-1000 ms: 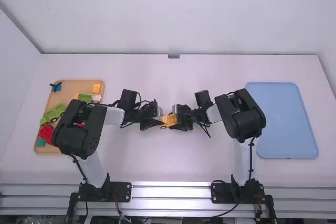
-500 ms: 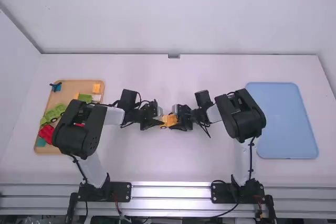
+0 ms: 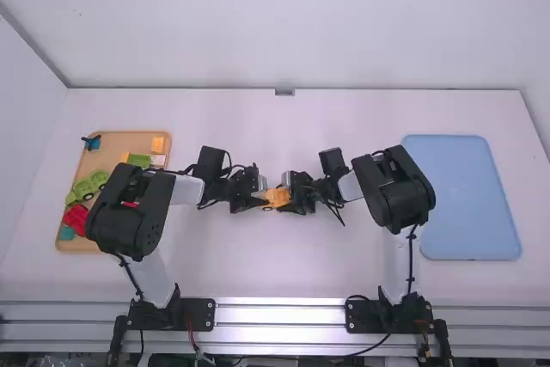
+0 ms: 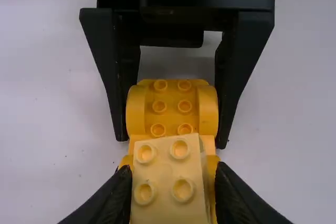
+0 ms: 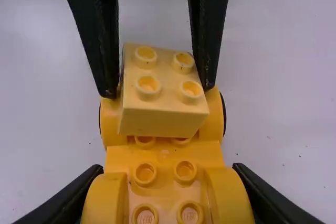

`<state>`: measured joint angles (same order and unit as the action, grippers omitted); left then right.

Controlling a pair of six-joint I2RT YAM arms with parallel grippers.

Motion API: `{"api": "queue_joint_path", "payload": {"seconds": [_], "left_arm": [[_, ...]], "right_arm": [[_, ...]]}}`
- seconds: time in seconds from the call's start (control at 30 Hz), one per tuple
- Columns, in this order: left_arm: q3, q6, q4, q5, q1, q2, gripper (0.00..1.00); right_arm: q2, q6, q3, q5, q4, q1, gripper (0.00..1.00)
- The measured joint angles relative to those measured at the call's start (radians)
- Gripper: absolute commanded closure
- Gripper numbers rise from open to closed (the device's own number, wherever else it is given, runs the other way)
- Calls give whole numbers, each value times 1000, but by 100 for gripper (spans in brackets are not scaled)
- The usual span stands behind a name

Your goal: Assemble lego blocks to make yellow taxi

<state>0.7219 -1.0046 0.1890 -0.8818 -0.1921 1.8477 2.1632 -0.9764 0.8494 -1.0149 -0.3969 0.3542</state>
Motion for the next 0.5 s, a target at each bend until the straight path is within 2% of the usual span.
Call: {"api": "queue_joint_path", "payload": {"seconds": [0.1, 0.2, 0.23, 0.5], "left_arm": [[1, 1, 6, -11, 0, 0, 75], [6, 1, 8, -14, -2, 0, 90], [6, -2, 6, -7, -2, 0, 92], [6, -17, 3, 3, -3, 0, 95]], "right_arm": [[0, 1, 0, 1, 0, 0, 42], [0, 1, 0, 0, 1, 0, 42], [0, 1, 0, 0, 1, 0, 42], [0, 3, 0, 1, 0, 0, 42]]}}
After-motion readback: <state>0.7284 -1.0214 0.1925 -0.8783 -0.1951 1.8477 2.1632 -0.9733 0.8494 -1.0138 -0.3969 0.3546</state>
